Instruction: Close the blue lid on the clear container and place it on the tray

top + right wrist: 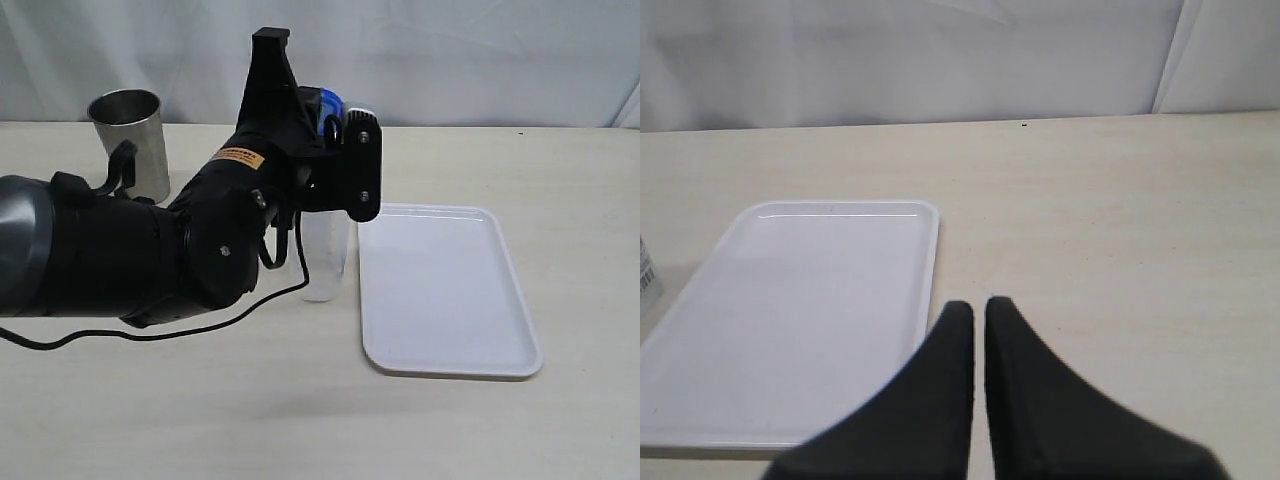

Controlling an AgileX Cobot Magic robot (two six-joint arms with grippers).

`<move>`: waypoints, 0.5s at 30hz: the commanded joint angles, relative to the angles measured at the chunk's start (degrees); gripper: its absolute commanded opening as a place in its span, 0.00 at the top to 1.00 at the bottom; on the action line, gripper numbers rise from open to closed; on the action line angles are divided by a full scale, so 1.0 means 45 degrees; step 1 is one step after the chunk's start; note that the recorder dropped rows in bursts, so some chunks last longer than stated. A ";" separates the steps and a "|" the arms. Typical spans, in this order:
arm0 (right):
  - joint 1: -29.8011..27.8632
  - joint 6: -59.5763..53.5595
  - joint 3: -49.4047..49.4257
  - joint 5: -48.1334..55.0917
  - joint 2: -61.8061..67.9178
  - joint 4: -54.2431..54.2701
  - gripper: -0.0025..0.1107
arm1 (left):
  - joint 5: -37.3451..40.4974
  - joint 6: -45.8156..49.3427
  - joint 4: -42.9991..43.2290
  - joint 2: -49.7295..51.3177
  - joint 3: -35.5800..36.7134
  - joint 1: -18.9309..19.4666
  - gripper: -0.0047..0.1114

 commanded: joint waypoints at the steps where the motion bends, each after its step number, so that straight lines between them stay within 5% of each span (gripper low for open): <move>1: 0.0030 -0.0001 0.0042 0.0030 -0.0070 -0.0038 0.94 | -0.0327 -0.0207 -0.0059 -0.0058 0.0032 0.0320 0.96; 6: 0.0030 -0.0001 0.0042 0.0030 -0.0070 -0.0038 0.94 | -0.0806 -0.0264 -0.0059 -0.0058 0.0032 0.0815 0.96; 15: 0.0030 -0.0001 0.0042 0.0030 -0.0070 -0.0038 0.94 | -0.1479 -0.0828 -0.0542 -0.0171 0.0032 -0.0747 0.96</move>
